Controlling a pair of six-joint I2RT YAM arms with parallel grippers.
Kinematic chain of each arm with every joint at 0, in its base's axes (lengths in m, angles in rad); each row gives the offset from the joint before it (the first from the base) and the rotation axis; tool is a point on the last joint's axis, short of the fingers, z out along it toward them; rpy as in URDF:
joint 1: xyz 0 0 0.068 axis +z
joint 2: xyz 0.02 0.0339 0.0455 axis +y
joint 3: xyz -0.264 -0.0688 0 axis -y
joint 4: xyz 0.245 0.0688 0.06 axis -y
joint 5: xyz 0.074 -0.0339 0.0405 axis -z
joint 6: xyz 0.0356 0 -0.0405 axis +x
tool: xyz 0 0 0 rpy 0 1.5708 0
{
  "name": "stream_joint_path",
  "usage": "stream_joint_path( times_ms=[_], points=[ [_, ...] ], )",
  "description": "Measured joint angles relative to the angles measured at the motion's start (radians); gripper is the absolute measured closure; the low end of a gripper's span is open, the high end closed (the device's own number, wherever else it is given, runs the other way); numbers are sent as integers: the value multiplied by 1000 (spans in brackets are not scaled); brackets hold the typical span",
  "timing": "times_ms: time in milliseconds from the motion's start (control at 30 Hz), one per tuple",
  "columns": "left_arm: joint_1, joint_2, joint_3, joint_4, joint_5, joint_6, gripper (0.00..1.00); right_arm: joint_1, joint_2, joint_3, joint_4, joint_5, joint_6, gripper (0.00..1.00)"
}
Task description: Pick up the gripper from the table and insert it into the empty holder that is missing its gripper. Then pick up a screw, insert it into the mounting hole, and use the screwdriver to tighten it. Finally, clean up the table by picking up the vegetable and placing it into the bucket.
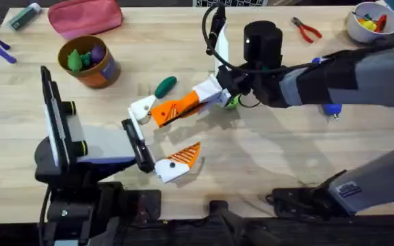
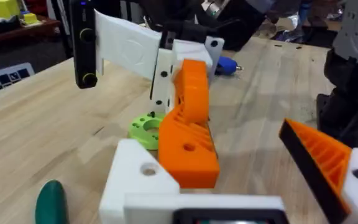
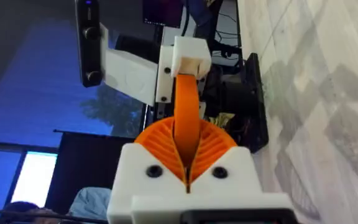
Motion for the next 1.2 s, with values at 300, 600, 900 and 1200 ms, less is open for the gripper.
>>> stream_joint_path(
  times_ms=[300,600,900,1200],
  points=[
    [0,0,0,0,0,0,14,0,0,0,0,0,29,992],
    [0,0,0,0,0,0,13,0,0,0,0,22,47,992],
    [0,0,0,0,0,0,15,0,0,4,0,34,52,992],
    [0,0,0,0,0,0,13,0,0,9,-3,50,52,992]
  ],
)
